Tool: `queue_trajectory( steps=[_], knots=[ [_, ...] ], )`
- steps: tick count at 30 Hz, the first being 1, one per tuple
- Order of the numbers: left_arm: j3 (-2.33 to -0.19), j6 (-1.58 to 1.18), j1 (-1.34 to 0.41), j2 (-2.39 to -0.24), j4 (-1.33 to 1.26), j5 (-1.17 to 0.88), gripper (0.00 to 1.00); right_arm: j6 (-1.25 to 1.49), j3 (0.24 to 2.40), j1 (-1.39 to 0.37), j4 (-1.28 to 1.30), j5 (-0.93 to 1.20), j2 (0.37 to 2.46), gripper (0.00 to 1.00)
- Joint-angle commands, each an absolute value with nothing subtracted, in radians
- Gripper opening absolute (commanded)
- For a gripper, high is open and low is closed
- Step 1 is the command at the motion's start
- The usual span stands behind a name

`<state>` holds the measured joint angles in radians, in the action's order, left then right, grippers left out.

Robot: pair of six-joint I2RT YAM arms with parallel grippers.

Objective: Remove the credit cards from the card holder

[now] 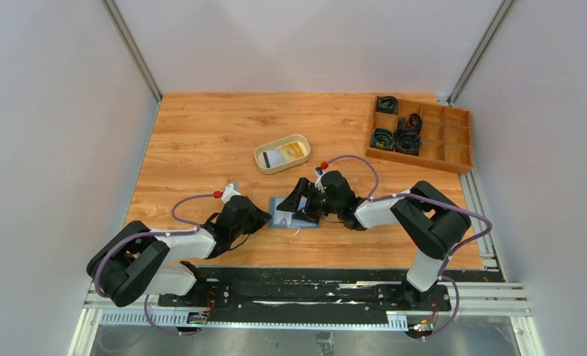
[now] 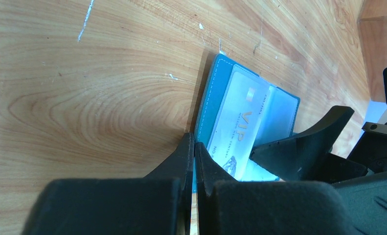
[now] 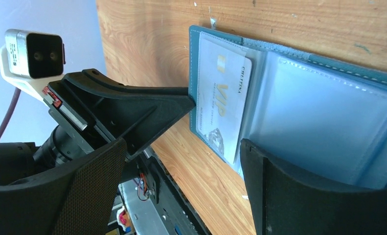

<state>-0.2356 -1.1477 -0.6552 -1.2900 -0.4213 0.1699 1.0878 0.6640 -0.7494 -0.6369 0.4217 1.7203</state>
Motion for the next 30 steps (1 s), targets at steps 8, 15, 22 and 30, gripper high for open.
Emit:
queue_trajectory(
  steps=[8, 15, 22, 30],
  knots=[
    [-0.203, -1.117, -0.663, -1.296, -0.319, 0.233, 0.0, 1.231, 0.682, -0.742, -0.795, 0.462, 1.828, 0.89],
    [-0.207, -1.115, -0.663, -1.303, -0.319, 0.23, 0.0, 1.271, 0.696, -0.75, -0.909, 0.5, 1.867, 0.88],
    [-0.203, -1.116, -0.663, -1.305, -0.319, 0.23, 0.0, 1.229, 0.754, -0.77, -0.95, 0.546, 1.863, 0.86],
    [-0.192, -1.118, -0.663, -1.294, -0.319, 0.233, 0.0, 1.221, 0.752, -0.762, -0.924, 0.565, 1.855, 0.83]
  ],
)
